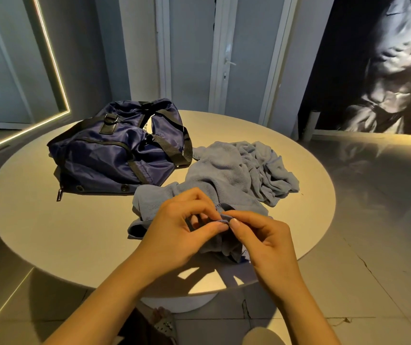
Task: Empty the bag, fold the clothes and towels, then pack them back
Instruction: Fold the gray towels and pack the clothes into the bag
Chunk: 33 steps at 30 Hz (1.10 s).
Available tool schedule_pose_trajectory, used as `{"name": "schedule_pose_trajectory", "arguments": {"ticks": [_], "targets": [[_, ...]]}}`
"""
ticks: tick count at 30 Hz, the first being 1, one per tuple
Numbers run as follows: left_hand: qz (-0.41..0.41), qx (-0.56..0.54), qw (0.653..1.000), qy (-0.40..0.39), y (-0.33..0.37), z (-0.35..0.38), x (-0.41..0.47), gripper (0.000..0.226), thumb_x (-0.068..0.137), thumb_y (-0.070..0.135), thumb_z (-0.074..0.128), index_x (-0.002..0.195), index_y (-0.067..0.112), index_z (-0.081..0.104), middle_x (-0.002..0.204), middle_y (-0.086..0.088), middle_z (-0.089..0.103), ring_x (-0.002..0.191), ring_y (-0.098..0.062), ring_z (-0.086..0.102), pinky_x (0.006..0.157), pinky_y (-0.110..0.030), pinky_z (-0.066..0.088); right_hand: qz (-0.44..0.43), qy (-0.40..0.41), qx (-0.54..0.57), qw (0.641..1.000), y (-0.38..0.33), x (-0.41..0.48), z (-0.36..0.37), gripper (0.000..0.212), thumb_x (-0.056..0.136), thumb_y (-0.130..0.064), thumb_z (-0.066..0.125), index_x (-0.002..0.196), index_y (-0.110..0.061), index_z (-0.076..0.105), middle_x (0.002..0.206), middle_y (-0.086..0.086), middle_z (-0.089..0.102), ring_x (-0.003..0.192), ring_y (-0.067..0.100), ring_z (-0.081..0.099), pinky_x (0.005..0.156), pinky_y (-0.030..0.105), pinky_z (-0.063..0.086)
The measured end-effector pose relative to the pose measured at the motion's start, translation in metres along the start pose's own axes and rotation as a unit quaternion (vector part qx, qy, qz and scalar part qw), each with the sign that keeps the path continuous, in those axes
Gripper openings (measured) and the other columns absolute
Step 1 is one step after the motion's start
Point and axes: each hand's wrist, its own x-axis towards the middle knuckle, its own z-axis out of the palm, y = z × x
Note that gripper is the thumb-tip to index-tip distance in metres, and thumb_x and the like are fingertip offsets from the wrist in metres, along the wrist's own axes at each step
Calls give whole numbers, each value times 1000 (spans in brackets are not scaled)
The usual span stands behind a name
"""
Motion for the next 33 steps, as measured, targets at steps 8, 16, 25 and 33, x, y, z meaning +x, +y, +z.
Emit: {"name": "schedule_pose_trajectory", "arguments": {"ticks": [8,16,25,33], "targets": [[27,104,993,37,0,10,-4,20,86,39,73,82,20,71,87,13,55,75,-10,56,61,-24,46,56,-17,44,997,-4,0,-4,17,91,-9,68,104,-11,79,97,2,79,97,20,74,84,27,58],[50,227,973,-6,-14,5,-8,34,87,59,62,81,26,67,85,13,56,81,-10,46,78,-22,32,113,22,21,993,6,1,-2,16,98,-5,60,92,-7,74,82,5,73,76,14,68,67,23,55],[-145,111,983,-10,-52,-59,-47,7,88,24,74,84,28,70,85,14,68,83,-15,65,71,-24,53,121,162,91,975,13,8,-19,24,101,0,45,84,-5,62,70,-2,61,64,6,54,62,20,44],[-195,270,939,88,-75,-70,-57,20,86,10,70,76,26,62,77,9,63,71,-13,59,62,-38,51,113,221,121,961,20,12,-22,34,100,-2,43,76,-16,63,71,-4,62,69,7,55,65,22,46]]}}
